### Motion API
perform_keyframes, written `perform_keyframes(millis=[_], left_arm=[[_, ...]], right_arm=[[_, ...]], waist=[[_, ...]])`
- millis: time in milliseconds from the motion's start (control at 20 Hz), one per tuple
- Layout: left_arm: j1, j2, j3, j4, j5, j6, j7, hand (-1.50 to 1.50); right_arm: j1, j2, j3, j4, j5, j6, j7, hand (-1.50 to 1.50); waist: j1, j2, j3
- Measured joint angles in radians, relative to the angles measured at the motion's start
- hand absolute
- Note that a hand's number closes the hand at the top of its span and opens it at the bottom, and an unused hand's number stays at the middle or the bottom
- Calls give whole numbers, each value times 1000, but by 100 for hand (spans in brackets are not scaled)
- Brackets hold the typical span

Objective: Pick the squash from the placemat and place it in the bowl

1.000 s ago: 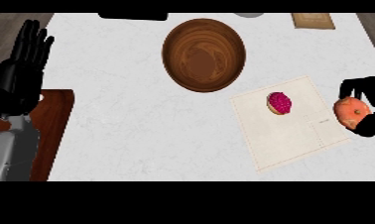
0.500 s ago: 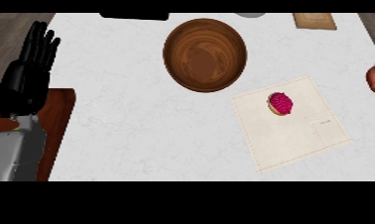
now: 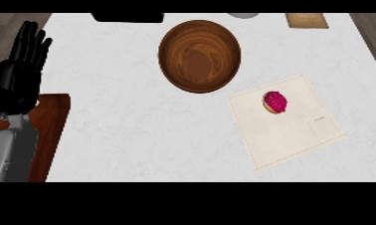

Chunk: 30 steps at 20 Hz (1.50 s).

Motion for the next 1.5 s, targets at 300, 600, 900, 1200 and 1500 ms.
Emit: perform_keyframes(millis=[300, 600, 900, 1200, 1500], left_arm=[[22, 6, 10, -7, -2, -2, -6, 0], [26, 9, 20, -8, 6, -8, -4, 0], [27, -2, 8, -16, -16, 9, -4, 0], [24, 11, 25, -11, 0, -8, 1, 0], [24, 3, 25, -24, -1, -1, 7, 0]], right_arm=[[-107, 50, -41, -35, -102, 168, 30, 150], [-208, 127, -36, -102, -169, 302, 173, 150], [-281, 267, -4, -194, -200, 376, 356, 150], [-291, 406, 55, -281, -199, 406, 498, 150], [-271, 577, 111, -328, -182, 354, 630, 150]], waist=[[-18, -9, -2], [-25, -12, -2], [-30, -13, -2], [-29, -12, -2], [-26, -10, -2]])
